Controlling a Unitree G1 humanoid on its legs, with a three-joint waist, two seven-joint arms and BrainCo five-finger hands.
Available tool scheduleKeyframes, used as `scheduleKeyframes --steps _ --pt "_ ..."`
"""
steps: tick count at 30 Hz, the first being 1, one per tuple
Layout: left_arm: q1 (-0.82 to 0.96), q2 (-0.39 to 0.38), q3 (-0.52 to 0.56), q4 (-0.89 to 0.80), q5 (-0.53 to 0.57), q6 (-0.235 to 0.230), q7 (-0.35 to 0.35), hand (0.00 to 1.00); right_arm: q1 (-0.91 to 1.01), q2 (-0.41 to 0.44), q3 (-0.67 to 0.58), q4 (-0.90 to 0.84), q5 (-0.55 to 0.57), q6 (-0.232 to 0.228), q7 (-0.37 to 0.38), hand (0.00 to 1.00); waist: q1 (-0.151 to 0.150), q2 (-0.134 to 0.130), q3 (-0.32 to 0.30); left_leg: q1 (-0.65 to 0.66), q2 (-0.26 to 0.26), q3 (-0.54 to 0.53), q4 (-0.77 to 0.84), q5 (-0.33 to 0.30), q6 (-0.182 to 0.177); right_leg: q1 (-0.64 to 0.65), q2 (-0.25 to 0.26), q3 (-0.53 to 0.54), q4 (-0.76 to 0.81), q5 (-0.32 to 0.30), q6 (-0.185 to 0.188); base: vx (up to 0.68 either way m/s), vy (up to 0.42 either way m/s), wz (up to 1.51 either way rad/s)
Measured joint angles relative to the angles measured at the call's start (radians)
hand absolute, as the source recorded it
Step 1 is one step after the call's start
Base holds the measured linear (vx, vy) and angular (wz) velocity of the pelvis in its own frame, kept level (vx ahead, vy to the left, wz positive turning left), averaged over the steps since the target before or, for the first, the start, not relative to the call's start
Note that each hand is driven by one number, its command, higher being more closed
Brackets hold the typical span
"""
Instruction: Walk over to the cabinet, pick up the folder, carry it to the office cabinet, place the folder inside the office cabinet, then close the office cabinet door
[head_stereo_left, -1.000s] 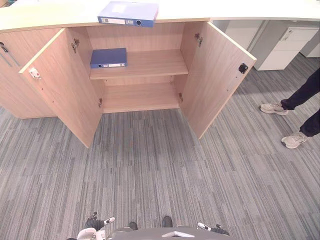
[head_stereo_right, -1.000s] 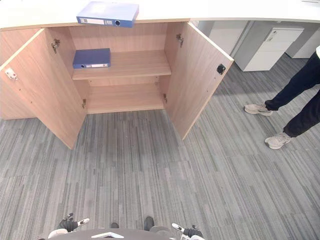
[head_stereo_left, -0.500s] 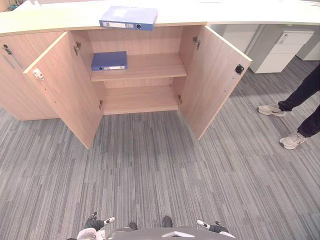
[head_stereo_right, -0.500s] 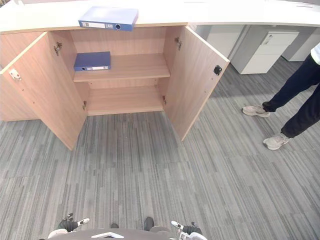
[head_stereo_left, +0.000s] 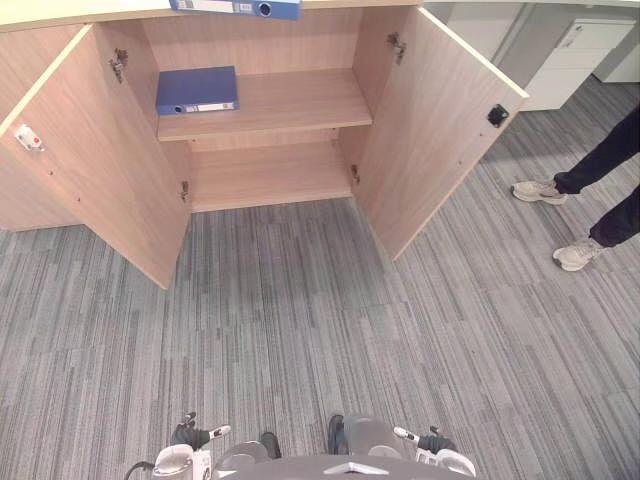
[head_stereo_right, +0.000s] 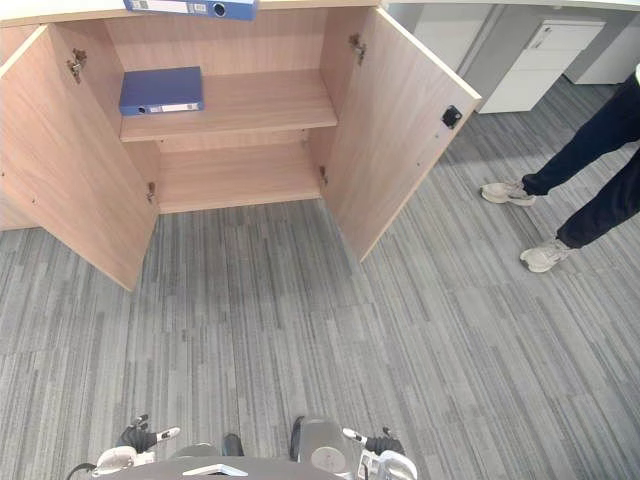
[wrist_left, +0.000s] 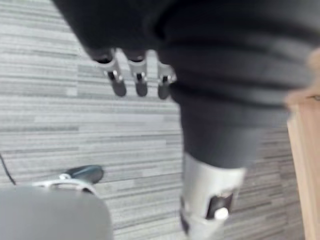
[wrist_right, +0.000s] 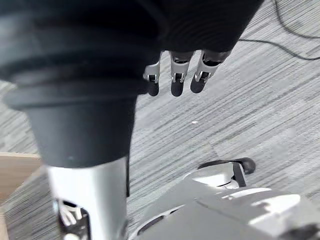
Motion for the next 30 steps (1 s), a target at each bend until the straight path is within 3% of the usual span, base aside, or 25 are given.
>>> scheduleKeyframes --steps 2,3,5,6,7,10,11,12,14,17,19,21,22,23,24,25,27,28,29,30 --pt "-0.013 -0.003 0.002 0.001 0.0 0.0 0.0 0.0 -0.002 -0.001 0.018 0.0 0.0 0.0 0.0 0.0 -0.003 -0.004 0.006 0.039 0.015 -0.016 -0.018 -0.017 -0.007 -0.034 0.009 -0.038 -0.048 -0.015 -0.005 0.29 -0.039 0.23" --pt "-0.02 -0.008 0.002 0.001 0.0 0.0 0.0 0.0 -0.005 -0.001 0.02 -0.001 0.0 -0.006 0.0 0.0 -0.01 0.0 0.01 0.062 0.037 -0.026 -0.034 -0.024 -0.019 -0.053 0.028 -0.054 -0.134 0.007 -0.023 0.32 -0.085 0.41" --pt "-0.025 -0.008 0.001 0.008 0.001 -0.001 -0.001 0.0 -0.002 0.001 0.024 0.0 0.0 -0.008 -0.001 0.0 -0.03 -0.002 0.015 0.084 0.055 -0.052 -0.043 -0.039 -0.045 -0.057 0.05 -0.058 -0.318 0.11 -0.03 0.38 -0.124 0.54" --pt "-0.025 -0.011 0.003 0.013 0.001 -0.001 -0.001 0.0 0.017 0.006 0.023 0.0 0.0 -0.008 -0.001 0.0 -0.032 -0.008 0.015 0.112 0.053 -0.073 -0.06 -0.057 -0.074 -0.05 0.049 -0.033 -0.381 0.227 -0.045 0.44 -0.187 0.51" --pt "-0.03 -0.035 0.014 0.028 0.003 -0.001 -0.001 0.0 0.024 0.008 0.008 0.0 0.005 -0.009 -0.001 0.0 -0.036 0.012 0.02 0.144 0.081 -0.078 -0.064 -0.066 -0.093 -0.036 0.061 -0.043 -0.349 0.258 -0.07 0.52 -0.239 0.41" --pt "-0.034 -0.074 0.064 0.026 0.003 -0.005 -0.001 0.0 0.025 0.0 -0.016 -0.001 0.006 -0.009 0.0 0.0 -0.036 0.046 0.032 0.105 0.114 -0.072 0.07 -0.043 -0.14 -0.001 0.075 -0.069 -0.335 0.195 -0.098 0.46 -0.239 0.22" --pt "-0.032 -0.092 0.108 0.01 0.002 -0.005 -0.001 0.0 0.031 -0.002 -0.016 -0.009 0.006 -0.007 -0.002 0.0 -0.034 0.048 0.038 0.021 0.15 -0.067 0.3 -0.032 -0.172 0.074 0.083 -0.071 -0.379 0.182 -0.106 0.4 -0.203 0.28" --pt "-0.028 -0.1 0.126 -0.004 0.002 -0.005 -0.001 0.0 0.036 -0.002 -0.011 -0.018 0.006 -0.006 -0.003 0.0 -0.03 0.047 0.038 -0.015 0.172 -0.059 0.417 -0.024 -0.184 0.11 0.089 -0.072 -0.401 0.177 -0.108 0.39 -0.187 0.18" --pt "-0.023 -0.122 0.184 -0.044 0.0 -0.01 -0.001 0.0 0.058 0.005 -0.001 -0.066 0.009 -0.009 -0.004 0.0 -0.011 0.044 0.042 -0.113 0.266 0.044 0.727 -0.038 -0.167 0.226 0.11 -0.069 -0.455 0.141 -0.124 0.29 -0.112 -0.07" --pt "-0.024 -0.13 0.197 -0.074 -0.001 -0.013 0.0 0.0 0.061 0.008 -0.006 -0.08 0.018 -0.009 -0.004 0.0 0.018 0.037 0.038 -0.237 0.319 0.156 0.79 -0.081 -0.133 0.33 0.112 -0.038 -0.51 0.114 -0.124 0.35 -0.038 -0.28" --pt "-0.025 -0.13 0.198 -0.086 -0.001 -0.022 0.0 0.0 0.056 0.009 -0.012 -0.079 0.018 -0.008 -0.004 0.0 0.035 0.031 0.036 -0.299 0.299 0.2 0.682 -0.09 -0.117 0.367 0.093 -0.006 -0.545 0.118 -0.103 0.3 0.085 -0.5" --pt "-0.028 -0.128 0.196 -0.088 -0.001 -0.028 -0.001 0.0 0.049 0.016 -0.025 -0.069 0.018 -0.007 -0.004 0.0 0.036 0.019 0.035 -0.342 0.225 0.186 0.467 -0.072 -0.116 0.395 0.052 0.018 -0.564 0.112 -0.076 0.34 0.151 -0.41" --pt "-0.029 -0.127 0.194 -0.085 -0.001 -0.028 -0.001 0.0 0.043 0.016 -0.03 -0.053 0.018 -0.007 -0.004 0.0 0.036 0.013 0.032 -0.355 0.162 0.144 0.284 -0.009 -0.115 0.412 0.023 0.038 -0.578 0.103 -0.051 0.3 0.167 -0.33" --pt "-0.028 -0.127 0.192 -0.084 -0.001 -0.029 -0.001 0.0 0.04 0.014 -0.034 -0.042 0.018 -0.007 -0.004 0.0 0.036 0.013 0.031 -0.355 0.137 0.119 0.203 0.03 -0.116 0.422 0.013 0.046 -0.584 0.096 -0.039 0.39 0.25 -0.4" --pt "-0.029 -0.123 0.186 -0.079 -0.001 -0.03 -0.001 0.0 0.042 0.013 -0.041 -0.031 0.023 -0.006 -0.005 0.0 0.039 0.014 0.028 -0.35 0.105 0.071 0.122 0.136 -0.111 0.447 -0.002 0.056 -0.599 0.081 -0.014 0.5 0.325 -0.48" --pt "-0.029 -0.114 0.179 -0.076 -0.001 -0.03 -0.001 0.0 0.042 0.014 -0.041 -0.021 0.028 -0.006 -0.005 0.0 0.047 0.003 0.018 -0.333 0.081 0.06 0.126 0.218 -0.057 0.467 -0.019 0.079 -0.61 0.066 0.01 0.5 0.325 -0.45" --pt "-0.032 -0.079 0.163 -0.064 0.002 -0.029 -0.002 0.0 0.034 0.037 -0.041 0.001 0.031 -0.007 -0.004 0.0 0.036 -0.041 -0.005 -0.336 0.049 0.074 0.177 0.149 -0.023 0.474 -0.058 0.096 -0.589 0.063 0.014 0.46 0.27 -0.26" --pt "-0.035 -0.071 0.159 -0.052 0.002 -0.03 -0.002 0.0 0.035 0.042 -0.044 0.004 0.031 -0.006 -0.003 0.0 0.038 -0.051 -0.01 -0.314 0.047 0.092 0.193 0.112 -0.022 0.445 -0.071 0.103 -0.502 0.061 0.015 0.41 0.229 -0.24" --pt "-0.037 -0.07 0.159 -0.047 0.002 -0.029 -0.002 0.0 0.034 0.041 -0.044 0.004 0.029 -0.006 -0.003 0.0 0.042 -0.049 -0.009 -0.294 0.047 0.099 0.193 0.099 -0.016 0.42 -0.074 0.113 -0.431 0.061 0.016 0.39 0.231 -0.47" --pt "-0.036 -0.064 0.153 -0.04 0.004 -0.023 -0.002 0.0 0.029 0.038 -0.042 0.003 0.021 -0.007 -0.002 0.0 0.046 -0.043 -0.005 -0.241 0.046 0.121 0.179 0.076 -0.005 0.344 -0.086 0.131 -0.233 0.062 0.036 0.3 0.18 -0.45"
